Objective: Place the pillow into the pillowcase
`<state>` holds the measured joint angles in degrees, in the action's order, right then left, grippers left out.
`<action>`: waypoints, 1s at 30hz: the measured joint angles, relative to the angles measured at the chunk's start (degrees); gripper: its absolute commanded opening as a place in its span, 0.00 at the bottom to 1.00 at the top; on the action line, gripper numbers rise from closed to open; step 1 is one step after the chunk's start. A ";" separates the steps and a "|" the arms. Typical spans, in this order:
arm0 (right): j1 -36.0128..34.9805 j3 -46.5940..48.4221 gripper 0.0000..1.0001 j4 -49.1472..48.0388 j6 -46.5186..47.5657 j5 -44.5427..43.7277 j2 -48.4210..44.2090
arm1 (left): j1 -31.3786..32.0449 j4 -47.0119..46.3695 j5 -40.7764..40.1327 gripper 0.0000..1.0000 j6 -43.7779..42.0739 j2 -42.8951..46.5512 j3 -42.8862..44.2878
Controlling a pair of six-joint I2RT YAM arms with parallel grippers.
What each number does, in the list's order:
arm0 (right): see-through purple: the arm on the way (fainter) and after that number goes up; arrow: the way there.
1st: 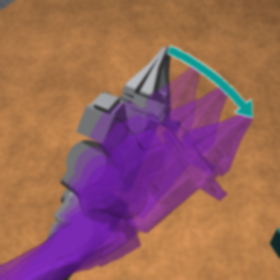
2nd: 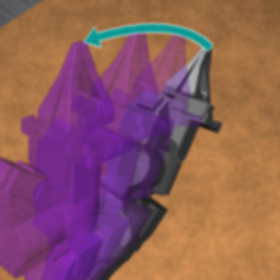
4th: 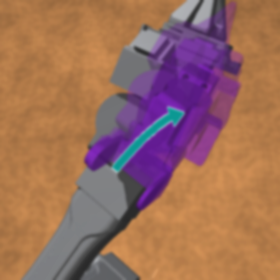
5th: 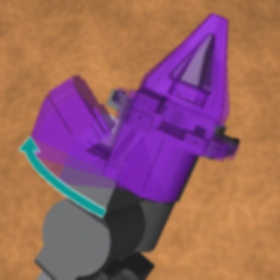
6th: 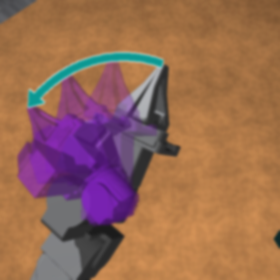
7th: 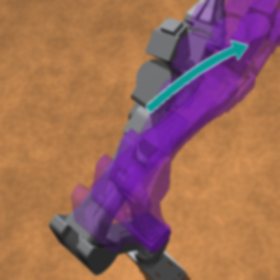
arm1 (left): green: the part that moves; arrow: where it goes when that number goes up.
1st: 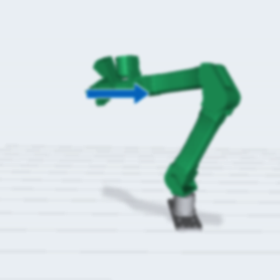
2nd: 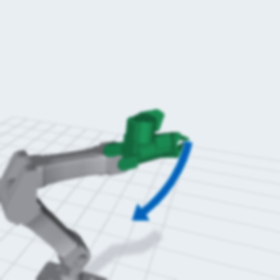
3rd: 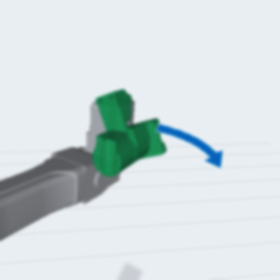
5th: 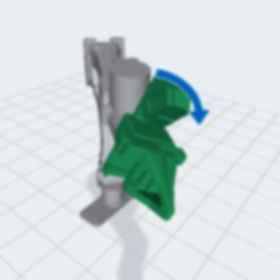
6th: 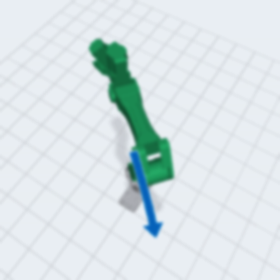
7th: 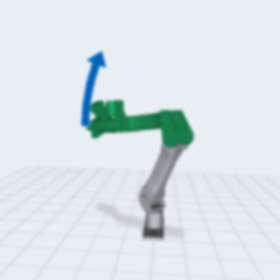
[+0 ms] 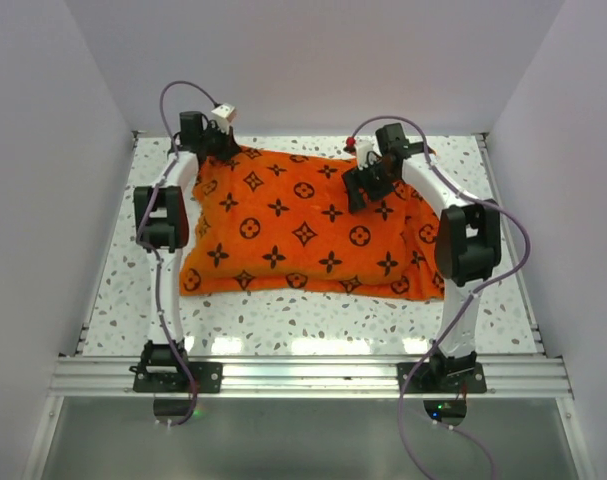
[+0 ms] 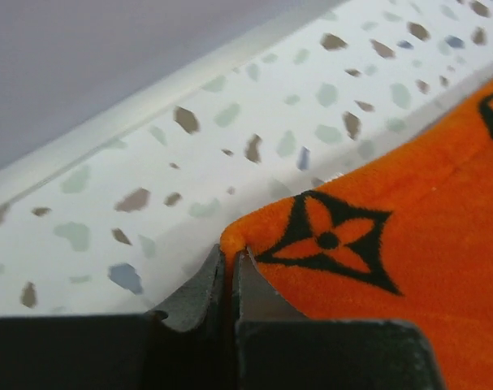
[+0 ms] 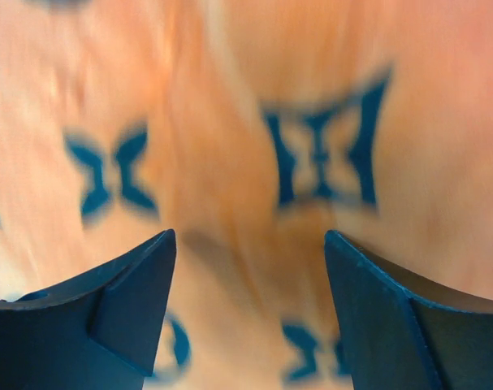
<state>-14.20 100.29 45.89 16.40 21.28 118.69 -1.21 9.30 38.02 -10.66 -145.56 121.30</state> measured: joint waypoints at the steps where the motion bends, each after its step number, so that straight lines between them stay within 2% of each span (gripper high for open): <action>1: 0.00 -0.02 0.80 0.07 0.24 -0.42 -0.63 | 0.24 -0.74 -2.56 0.00 0.76 -2.03 3.02; 3: 0.02 -0.02 0.82 0.48 0.70 -0.92 -1.84 | 0.81 -1.49 -7.80 0.33 1.25 -5.62 7.82; 5: 0.09 -0.20 0.84 0.94 1.09 -0.94 -3.04 | 1.01 -2.36 -12.13 0.65 1.27 -6.88 9.11; 8: 0.13 -1.51 0.85 1.18 1.27 -1.03 -5.16 | 0.31 -3.69 -15.87 0.71 2.03 -4.61 6.14; 11: 0.11 -4.37 0.86 1.57 1.14 -0.87 -8.63 | -0.83 -1.81 -17.73 0.73 2.03 3.21 -1.77; 12: 0.11 -5.62 0.86 1.64 1.03 -0.68 -10.01 | -1.49 -0.24 -17.94 0.84 1.90 7.32 -4.87; 13: 0.11 -7.15 0.86 1.62 0.85 -0.22 -11.67 | -2.34 1.75 -17.84 1.00 1.51 11.43 -7.15; 17: -0.15 -15.87 0.89 0.96 -0.52 2.21 -19.82 | -7.82 11.41 -13.75 1.00 -1.11 26.86 -11.34; 19: -0.46 -20.63 0.94 0.63 -1.68 2.43 -23.63 | -11.04 15.43 -12.44 1.00 -2.95 34.75 -14.27; 21: -0.68 -24.37 0.99 0.09 -3.06 2.40 -26.51 | -13.00 18.67 -12.63 1.00 -3.96 41.90 -20.04; 24: -0.37 -28.13 0.99 -1.40 -5.01 2.12 -29.88 | -12.87 20.94 -12.50 1.00 -5.18 52.09 -34.32; 26: 1.27 -29.92 0.99 -2.82 -5.84 2.05 -31.89 | -11.69 23.04 -12.02 1.00 -5.42 55.34 -43.01; 30: 8.00 -33.18 0.99 -5.09 -6.75 1.88 -34.45 | -10.93 25.24 -11.39 1.00 -5.42 56.00 -52.89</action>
<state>-6.20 67.11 40.80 9.65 23.16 84.25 -12.14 34.54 26.63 -16.08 -89.56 68.40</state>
